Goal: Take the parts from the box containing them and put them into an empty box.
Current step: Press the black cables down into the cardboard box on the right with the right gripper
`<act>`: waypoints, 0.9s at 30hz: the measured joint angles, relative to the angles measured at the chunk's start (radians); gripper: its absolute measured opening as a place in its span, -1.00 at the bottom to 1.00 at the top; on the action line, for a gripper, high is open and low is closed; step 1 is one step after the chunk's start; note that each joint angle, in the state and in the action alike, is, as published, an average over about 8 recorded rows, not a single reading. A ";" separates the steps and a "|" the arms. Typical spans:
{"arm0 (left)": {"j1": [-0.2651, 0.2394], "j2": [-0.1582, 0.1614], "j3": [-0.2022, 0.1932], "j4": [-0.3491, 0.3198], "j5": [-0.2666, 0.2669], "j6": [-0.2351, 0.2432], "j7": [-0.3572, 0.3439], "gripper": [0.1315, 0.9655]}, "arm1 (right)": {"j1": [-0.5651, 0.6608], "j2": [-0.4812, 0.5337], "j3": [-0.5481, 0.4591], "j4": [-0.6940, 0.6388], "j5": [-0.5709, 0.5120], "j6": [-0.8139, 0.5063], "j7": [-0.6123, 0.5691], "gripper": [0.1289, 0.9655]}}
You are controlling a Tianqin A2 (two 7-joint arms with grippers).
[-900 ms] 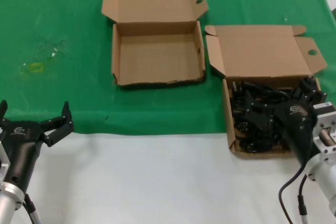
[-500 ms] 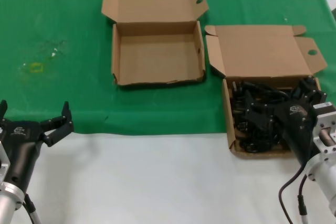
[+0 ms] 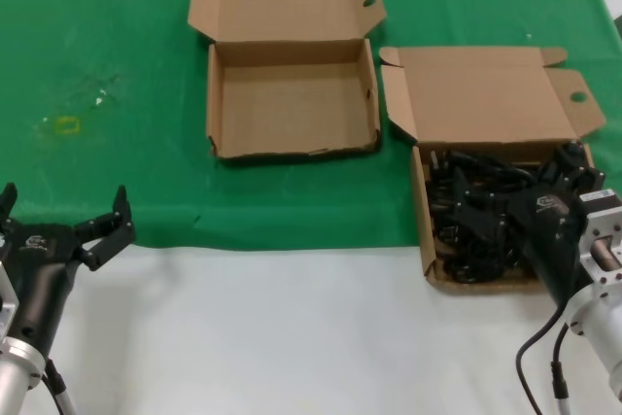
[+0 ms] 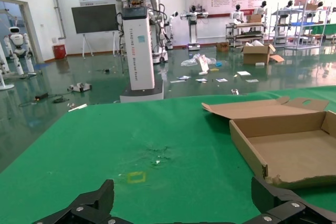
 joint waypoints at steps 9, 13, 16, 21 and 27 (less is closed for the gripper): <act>0.000 0.000 0.000 0.000 0.000 0.000 0.000 0.74 | -0.001 0.030 -0.019 0.008 0.012 0.024 0.008 1.00; 0.000 0.000 0.000 0.000 0.000 0.000 0.000 0.63 | 0.004 0.074 -0.045 0.015 0.030 0.036 0.014 1.00; 0.000 0.000 0.000 0.000 0.000 0.000 0.000 0.47 | 0.016 0.136 -0.086 0.023 0.059 0.050 0.019 1.00; 0.000 0.000 0.000 0.000 0.000 0.000 0.000 0.26 | 0.059 0.291 -0.191 0.042 0.119 0.056 0.041 1.00; 0.000 0.000 0.000 0.000 0.000 0.000 0.000 0.06 | 0.158 0.505 -0.318 0.056 0.111 -0.048 0.141 1.00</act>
